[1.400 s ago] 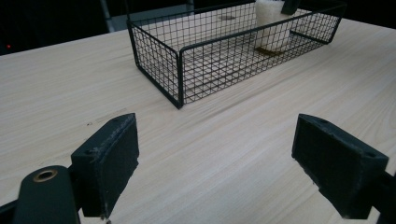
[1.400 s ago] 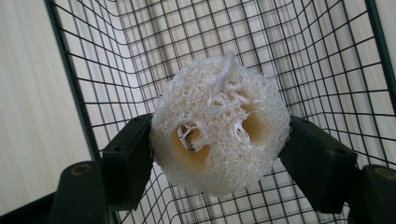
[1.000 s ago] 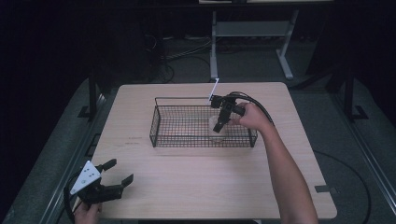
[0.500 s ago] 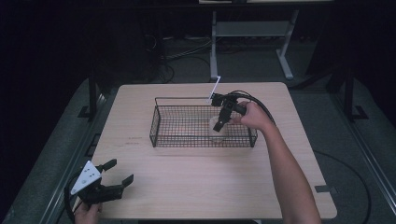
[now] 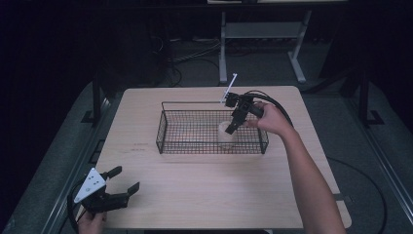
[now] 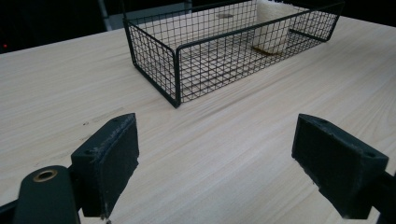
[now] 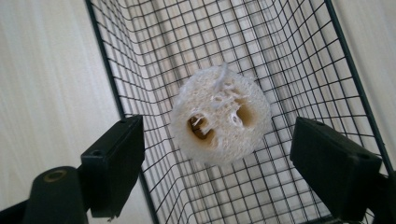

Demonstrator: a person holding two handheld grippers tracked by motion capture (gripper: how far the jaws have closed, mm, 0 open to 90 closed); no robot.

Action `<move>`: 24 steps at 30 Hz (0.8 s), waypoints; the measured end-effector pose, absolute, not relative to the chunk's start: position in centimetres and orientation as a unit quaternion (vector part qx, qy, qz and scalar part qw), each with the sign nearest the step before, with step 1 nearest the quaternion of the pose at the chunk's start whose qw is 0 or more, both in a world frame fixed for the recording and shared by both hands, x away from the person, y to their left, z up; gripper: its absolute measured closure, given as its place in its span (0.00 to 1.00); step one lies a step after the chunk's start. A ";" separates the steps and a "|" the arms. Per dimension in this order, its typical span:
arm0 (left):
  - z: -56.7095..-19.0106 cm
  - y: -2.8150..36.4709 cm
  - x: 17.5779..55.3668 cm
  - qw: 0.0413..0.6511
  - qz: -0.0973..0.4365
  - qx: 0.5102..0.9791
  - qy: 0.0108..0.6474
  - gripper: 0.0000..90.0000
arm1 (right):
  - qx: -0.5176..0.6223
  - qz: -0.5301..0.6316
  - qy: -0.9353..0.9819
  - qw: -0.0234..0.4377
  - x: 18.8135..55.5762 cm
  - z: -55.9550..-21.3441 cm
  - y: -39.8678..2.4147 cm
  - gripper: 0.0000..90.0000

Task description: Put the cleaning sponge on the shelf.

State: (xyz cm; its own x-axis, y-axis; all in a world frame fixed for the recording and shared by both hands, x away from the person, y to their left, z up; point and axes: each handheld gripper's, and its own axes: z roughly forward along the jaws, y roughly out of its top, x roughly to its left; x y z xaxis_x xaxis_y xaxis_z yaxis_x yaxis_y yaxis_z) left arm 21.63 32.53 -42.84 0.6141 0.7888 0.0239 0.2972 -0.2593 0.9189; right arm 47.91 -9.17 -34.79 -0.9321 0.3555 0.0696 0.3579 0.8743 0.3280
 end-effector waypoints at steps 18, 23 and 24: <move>-42.9 32.3 21.7 0.486 0.251 0.756 0.359 0.16 | -0.150 -0.153 -0.977 -0.012 44.5 -32.6 -9.7 0.18; -42.9 32.3 21.7 0.488 0.250 0.755 0.360 0.16 | -0.137 -0.155 -0.978 -0.011 43.4 -32.7 -9.8 0.18; -42.9 32.3 21.7 0.487 0.250 0.756 0.359 0.16 | -0.138 -0.155 -0.978 -0.010 43.2 -32.8 -9.9 0.18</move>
